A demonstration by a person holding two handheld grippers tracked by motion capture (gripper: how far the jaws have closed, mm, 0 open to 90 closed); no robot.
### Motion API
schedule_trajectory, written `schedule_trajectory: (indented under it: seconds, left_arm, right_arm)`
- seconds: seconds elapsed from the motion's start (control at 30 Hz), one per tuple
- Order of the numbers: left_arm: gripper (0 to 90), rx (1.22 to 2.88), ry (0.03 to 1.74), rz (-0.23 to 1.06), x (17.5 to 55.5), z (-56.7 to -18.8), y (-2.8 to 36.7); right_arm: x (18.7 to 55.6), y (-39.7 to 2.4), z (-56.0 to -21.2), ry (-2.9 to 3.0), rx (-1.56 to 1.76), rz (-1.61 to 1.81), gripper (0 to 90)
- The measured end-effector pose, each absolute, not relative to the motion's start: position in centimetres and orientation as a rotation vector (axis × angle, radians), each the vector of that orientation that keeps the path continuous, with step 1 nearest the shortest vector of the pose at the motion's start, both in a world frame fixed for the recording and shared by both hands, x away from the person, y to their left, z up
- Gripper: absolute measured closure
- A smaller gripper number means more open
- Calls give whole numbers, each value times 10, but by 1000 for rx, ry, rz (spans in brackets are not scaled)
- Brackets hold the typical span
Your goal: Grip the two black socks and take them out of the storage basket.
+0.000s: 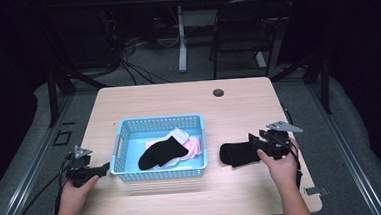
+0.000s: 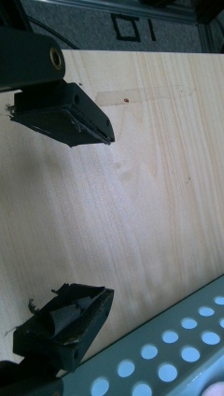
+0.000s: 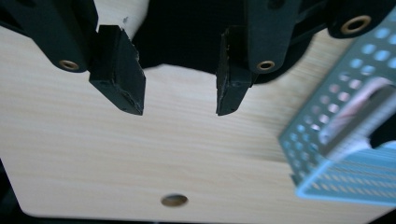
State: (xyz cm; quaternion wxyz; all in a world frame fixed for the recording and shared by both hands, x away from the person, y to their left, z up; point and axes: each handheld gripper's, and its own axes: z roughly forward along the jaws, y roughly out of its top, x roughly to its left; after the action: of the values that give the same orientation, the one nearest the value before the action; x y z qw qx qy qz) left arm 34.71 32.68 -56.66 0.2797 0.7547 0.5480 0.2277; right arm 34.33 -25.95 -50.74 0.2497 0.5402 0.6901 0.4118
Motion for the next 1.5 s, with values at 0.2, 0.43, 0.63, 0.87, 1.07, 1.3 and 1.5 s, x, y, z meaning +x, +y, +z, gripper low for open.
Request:
schedule_trajectory:
  seconds: [0.2, 0.43, 0.63, 0.87, 1.07, 1.3, 1.5]
  left_arm:
    - [209, 2022, 1464, 610, 347, -566, 327]
    - [209, 2019, 1464, 608, 347, -566, 328]
    - [209, 2021, 1464, 608, 347, -566, 327]
    - [209, 2018, 1463, 608, 347, -566, 328]
    - [209, 2015, 1462, 607, 347, -566, 328]
    - [209, 2014, 1462, 602, 347, -566, 328]
    - [209, 2018, 1460, 606, 347, -565, 328]
  right_arm:
    - [345, -231, -481, 1974, 1363, 1134, 520]
    - [360, -190, -465, 2091, 1259, 1147, 468]
    - [374, -148, -458, 2212, 1183, 1182, 442]
    - [392, -100, -459, 2315, 1105, 1150, 429]
    - [408, -64, -462, 2387, 1055, 1087, 436]
    - [423, -38, -471, 2474, 1078, 1035, 483]
    - [437, -27, -482, 2544, 1123, 962, 552]
